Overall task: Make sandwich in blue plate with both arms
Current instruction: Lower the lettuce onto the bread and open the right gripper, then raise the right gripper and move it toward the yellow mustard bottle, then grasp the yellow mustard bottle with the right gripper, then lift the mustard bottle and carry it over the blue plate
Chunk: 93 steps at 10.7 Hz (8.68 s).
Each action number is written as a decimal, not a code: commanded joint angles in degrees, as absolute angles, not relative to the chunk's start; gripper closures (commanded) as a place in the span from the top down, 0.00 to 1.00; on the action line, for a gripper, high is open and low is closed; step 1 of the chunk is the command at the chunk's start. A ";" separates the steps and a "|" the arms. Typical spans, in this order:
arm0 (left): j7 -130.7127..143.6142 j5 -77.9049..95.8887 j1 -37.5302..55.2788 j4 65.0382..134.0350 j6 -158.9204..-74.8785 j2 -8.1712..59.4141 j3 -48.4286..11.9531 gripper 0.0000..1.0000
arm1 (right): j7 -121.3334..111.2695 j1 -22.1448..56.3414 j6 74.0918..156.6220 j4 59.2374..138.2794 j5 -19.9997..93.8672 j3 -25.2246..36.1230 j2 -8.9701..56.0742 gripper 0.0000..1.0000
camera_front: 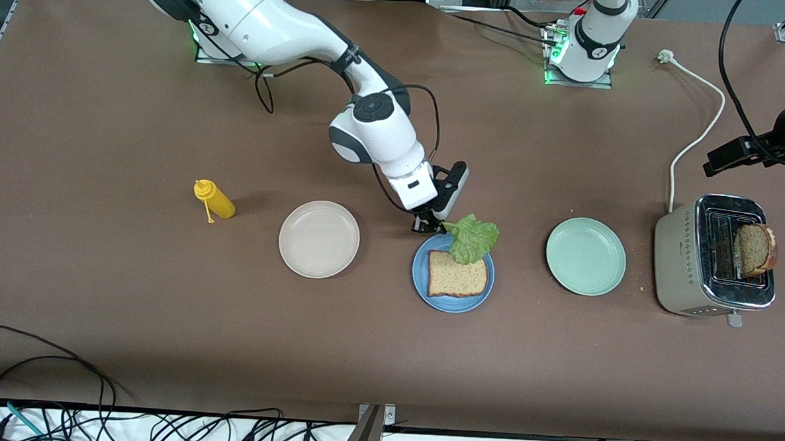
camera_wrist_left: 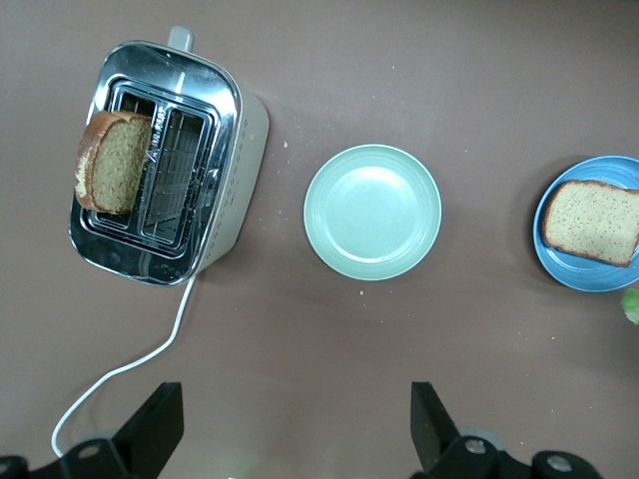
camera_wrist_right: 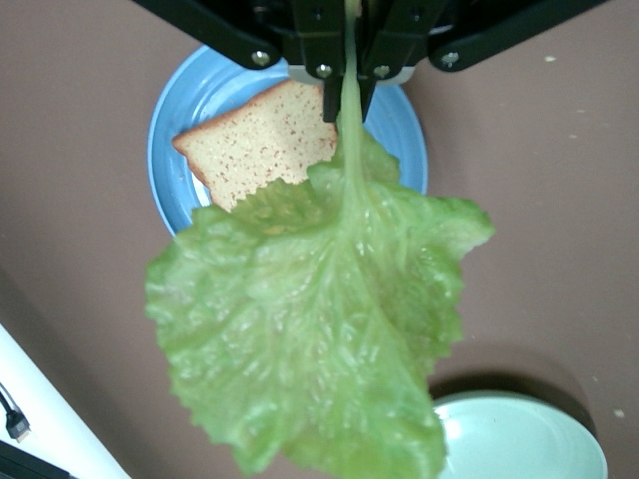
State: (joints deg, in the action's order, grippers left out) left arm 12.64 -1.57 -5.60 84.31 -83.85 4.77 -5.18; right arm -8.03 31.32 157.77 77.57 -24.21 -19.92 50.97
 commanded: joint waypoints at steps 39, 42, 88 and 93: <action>6.94 -2.37 -7.38 83.85 -83.94 4.48 -5.27 1.00 | -12.49 12.32 108.15 87.71 -6.77 -17.49 18.57 1.00; 6.94 -2.37 -7.38 83.85 -83.93 4.48 -5.27 1.00 | -10.64 11.51 96.45 87.71 -5.71 -8.82 14.25 1.00; 6.94 -2.11 -8.35 83.94 -83.94 4.57 -5.27 1.00 | -134.51 9.38 95.16 94.85 65.83 13.54 39.65 0.00; 6.94 -2.11 -8.35 83.94 -83.94 4.57 -5.27 1.00 | -113.95 22.65 111.85 91.59 64.52 13.80 34.98 0.00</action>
State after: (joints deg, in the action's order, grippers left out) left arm 8.12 -1.99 -8.01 84.19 -83.96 4.80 -5.20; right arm -122.67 17.40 105.74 92.45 65.13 13.07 36.60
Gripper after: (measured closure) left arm 0.000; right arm 0.881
